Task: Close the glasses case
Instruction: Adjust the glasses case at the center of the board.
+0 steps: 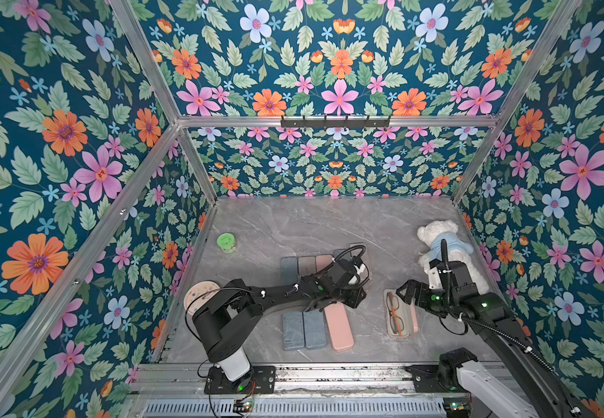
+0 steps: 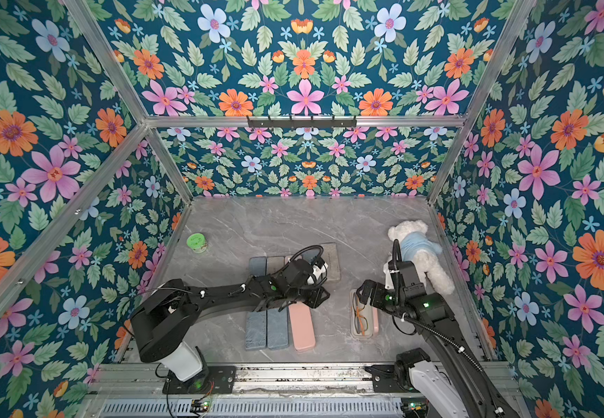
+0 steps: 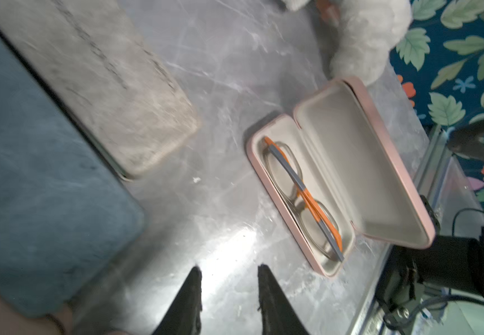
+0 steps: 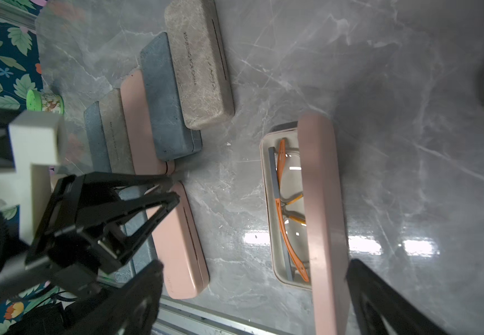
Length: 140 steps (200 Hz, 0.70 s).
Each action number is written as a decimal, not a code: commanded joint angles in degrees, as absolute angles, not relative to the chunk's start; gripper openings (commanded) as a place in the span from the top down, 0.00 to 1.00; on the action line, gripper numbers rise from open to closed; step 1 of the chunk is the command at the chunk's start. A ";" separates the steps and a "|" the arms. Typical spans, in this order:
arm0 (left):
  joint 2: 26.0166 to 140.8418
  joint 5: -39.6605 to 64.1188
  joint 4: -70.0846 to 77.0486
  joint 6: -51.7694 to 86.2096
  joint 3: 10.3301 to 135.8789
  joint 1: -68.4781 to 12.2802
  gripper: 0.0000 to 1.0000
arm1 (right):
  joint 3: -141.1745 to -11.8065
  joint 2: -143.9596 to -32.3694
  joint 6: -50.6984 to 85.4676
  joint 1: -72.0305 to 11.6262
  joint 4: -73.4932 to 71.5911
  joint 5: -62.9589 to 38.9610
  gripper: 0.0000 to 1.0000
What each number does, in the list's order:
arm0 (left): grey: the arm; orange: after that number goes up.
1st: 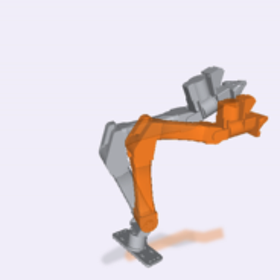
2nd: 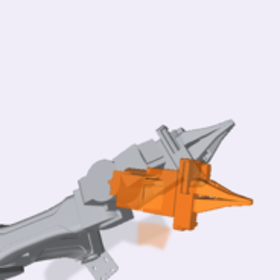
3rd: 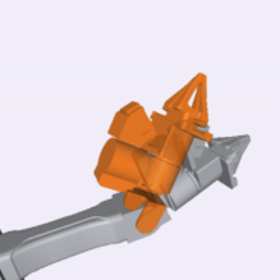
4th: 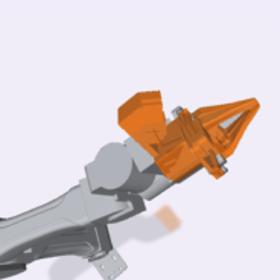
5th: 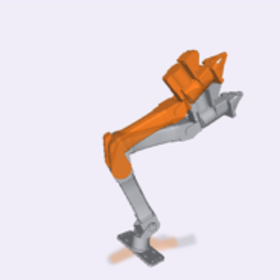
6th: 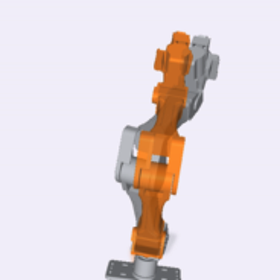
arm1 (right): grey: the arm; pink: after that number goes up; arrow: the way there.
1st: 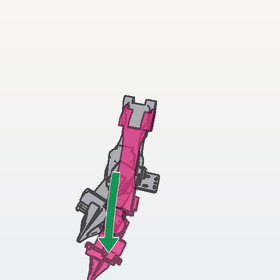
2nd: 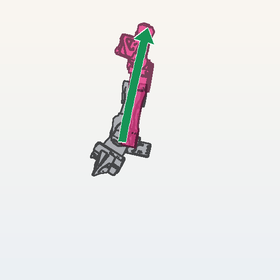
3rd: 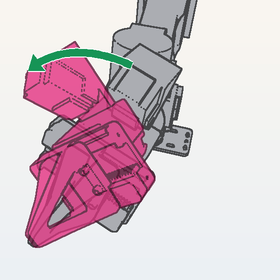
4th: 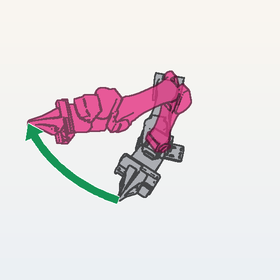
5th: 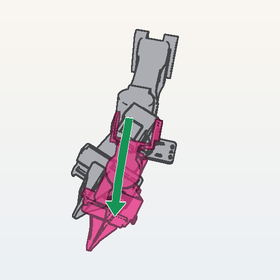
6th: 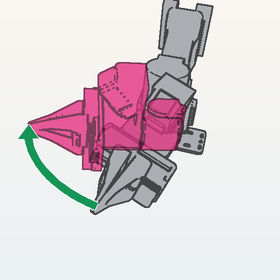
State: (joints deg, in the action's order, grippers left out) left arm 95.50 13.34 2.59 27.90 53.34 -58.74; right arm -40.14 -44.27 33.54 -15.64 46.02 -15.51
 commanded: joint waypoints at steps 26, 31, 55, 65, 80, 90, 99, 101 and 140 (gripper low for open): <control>95.27 10.11 1.08 33.09 50.96 -63.57 0.69 | -36.82 -42.34 37.29 -15.65 44.97 -16.17 0.00; 95.36 9.98 0.95 33.20 50.81 -64.00 0.70 | -36.49 -42.32 37.51 -15.71 44.72 -16.09 0.00; 95.62 9.25 0.22 33.40 49.87 -65.37 0.71 | -35.06 -43.82 37.72 -15.67 43.82 -15.88 0.00; 95.79 9.08 0.00 33.48 49.51 -65.65 0.71 | -34.43 -44.32 37.76 -15.65 43.53 -14.82 0.00; 96.04 8.96 -0.09 33.49 48.99 -65.91 0.72 | -33.63 -44.60 37.95 -15.71 43.07 -13.97 0.00; 96.02 8.58 -0.30 33.49 48.56 -66.14 0.73 | -33.42 -44.65 38.09 -15.65 43.07 -13.33 0.00; 95.83 8.16 -0.44 33.42 48.03 -66.13 0.73 | -33.36 -44.69 38.13 -15.69 42.98 -13.02 0.00; 95.74 8.04 -0.44 33.36 47.91 -66.10 0.73 | -33.32 -44.66 38.10 -15.66 42.93 -12.97 0.01; 94.58 6.36 -1.34 32.74 46.24 -66.10 0.74 | -32.36 -46.00 38.10 -15.73 42.01 -13.96 0.05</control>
